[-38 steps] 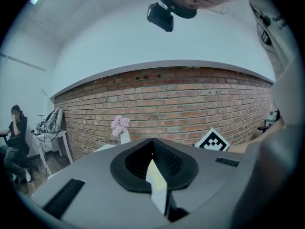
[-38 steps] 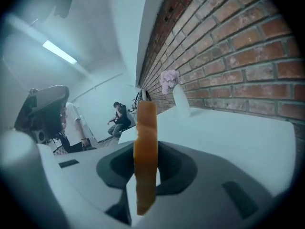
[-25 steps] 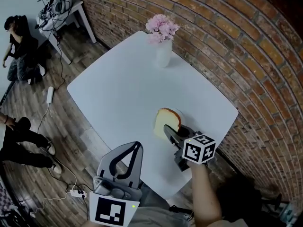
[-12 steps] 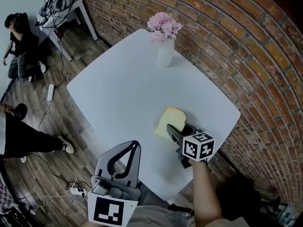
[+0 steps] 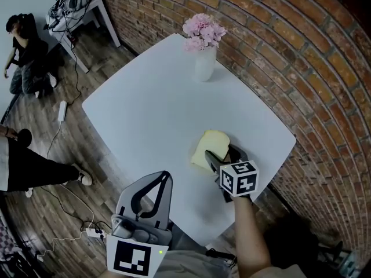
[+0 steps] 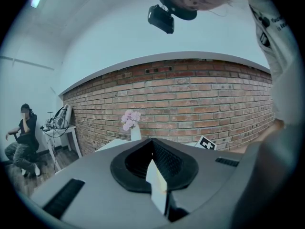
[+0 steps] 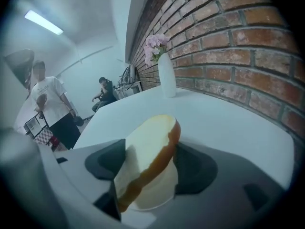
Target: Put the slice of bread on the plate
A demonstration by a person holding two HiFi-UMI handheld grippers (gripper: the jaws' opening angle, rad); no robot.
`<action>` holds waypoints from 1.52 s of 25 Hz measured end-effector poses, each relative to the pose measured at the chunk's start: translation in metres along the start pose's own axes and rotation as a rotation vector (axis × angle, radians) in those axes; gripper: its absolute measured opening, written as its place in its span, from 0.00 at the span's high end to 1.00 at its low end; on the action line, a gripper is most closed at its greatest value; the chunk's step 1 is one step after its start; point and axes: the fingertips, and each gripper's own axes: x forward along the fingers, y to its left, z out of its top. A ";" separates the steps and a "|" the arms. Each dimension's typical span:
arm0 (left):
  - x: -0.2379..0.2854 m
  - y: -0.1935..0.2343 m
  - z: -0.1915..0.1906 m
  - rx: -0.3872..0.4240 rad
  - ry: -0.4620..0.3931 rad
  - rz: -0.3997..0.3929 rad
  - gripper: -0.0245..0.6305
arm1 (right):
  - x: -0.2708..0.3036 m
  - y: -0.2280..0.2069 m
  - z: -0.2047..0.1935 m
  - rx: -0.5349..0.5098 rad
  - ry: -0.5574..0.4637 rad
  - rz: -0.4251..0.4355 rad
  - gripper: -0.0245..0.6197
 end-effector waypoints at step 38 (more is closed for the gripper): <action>0.055 -0.049 -0.023 0.064 -0.005 -0.173 0.95 | -0.063 0.001 0.048 0.024 -0.274 -0.157 0.59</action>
